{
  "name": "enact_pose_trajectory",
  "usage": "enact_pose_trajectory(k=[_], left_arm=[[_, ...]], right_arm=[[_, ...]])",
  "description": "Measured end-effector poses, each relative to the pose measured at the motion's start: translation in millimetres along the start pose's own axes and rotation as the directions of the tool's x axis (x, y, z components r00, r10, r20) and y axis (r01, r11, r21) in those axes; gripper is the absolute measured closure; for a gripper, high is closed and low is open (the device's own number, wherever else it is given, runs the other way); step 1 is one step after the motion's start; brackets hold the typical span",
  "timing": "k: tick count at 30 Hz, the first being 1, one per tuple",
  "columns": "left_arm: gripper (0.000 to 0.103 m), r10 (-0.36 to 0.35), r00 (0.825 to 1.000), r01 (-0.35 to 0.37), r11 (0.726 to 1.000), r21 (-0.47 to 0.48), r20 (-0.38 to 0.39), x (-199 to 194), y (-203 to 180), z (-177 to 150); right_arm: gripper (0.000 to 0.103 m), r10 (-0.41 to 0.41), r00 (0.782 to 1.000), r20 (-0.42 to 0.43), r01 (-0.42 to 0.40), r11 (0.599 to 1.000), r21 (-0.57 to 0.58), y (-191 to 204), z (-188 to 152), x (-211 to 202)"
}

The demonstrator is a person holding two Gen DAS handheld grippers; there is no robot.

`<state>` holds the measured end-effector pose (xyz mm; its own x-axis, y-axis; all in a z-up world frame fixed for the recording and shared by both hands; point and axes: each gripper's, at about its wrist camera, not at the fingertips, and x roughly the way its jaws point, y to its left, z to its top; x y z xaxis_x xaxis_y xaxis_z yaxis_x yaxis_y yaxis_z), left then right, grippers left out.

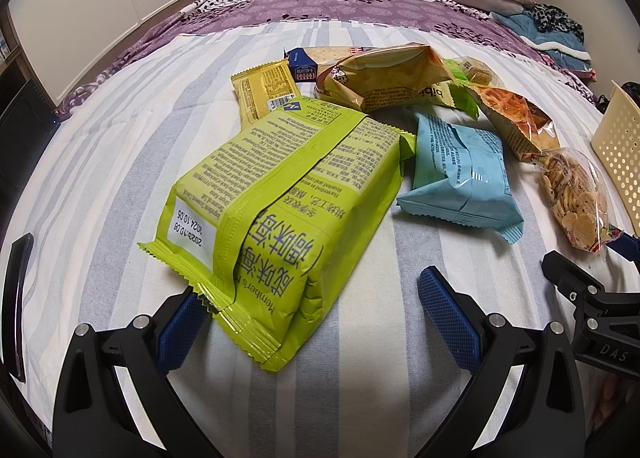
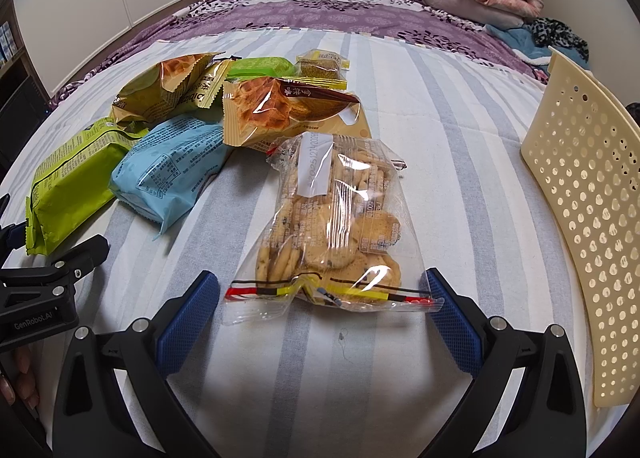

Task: Organize snacks
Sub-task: 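Grasp the lime-green biscuit pack with left tool while right tool grasps the clear cookie bag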

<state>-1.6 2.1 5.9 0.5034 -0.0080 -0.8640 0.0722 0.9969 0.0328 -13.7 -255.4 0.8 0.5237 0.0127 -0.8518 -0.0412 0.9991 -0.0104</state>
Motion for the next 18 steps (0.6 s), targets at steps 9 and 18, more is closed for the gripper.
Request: enact_pose_trajectory(k=[9,18], left_arm=[[0.002,-0.03,0.998,0.033,0.998,-0.051,0.055,-18.1,23.8,6.7],[0.002,-0.041,0.996,0.042,0.999,-0.01,0.078,-32.3,37.1,22.7]], right_arm=[[0.005,0.042,0.999,0.018,-0.043,0.999,0.016,-9.8,-1.7,-11.7],[0.005,0.118,0.99,0.075,-0.124,0.989,0.08,-30.8,3.2,-22.0]])
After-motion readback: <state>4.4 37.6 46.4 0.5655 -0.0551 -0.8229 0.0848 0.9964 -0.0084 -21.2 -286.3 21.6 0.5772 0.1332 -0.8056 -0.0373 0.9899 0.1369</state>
